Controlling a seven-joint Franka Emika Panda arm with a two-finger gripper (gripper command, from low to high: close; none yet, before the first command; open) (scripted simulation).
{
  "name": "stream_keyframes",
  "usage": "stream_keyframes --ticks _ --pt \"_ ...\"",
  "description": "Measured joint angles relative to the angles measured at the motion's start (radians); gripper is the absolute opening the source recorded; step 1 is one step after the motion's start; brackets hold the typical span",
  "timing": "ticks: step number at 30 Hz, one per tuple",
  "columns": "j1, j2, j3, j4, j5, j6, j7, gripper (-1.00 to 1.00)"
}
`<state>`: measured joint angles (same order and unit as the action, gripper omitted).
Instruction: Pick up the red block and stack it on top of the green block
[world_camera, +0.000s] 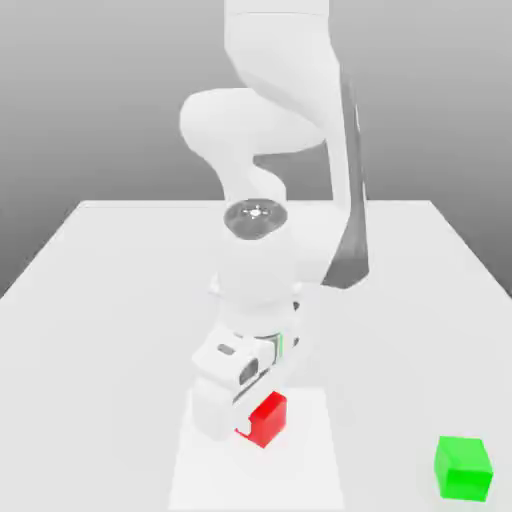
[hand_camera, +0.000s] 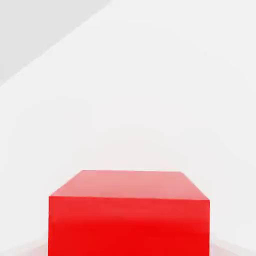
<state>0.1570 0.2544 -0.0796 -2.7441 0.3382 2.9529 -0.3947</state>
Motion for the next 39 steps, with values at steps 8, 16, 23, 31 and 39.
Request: stream_keyframes --ticks 8,16,23,31,39 --pt "-0.034 -0.05 0.042 0.002 0.05 -0.086 -0.036 -1.0" --pt "-0.028 -0.133 0.021 -0.013 -0.025 -0.137 0.021 -1.0" --pt "-0.032 -0.222 -0.022 -0.039 -0.222 -0.157 0.165 -1.0" --pt "0.011 -0.202 0.074 0.073 -0.319 -0.231 0.112 -1.0" --pt "0.11 -0.113 0.17 0.267 -0.348 -0.336 -0.061 -1.0"
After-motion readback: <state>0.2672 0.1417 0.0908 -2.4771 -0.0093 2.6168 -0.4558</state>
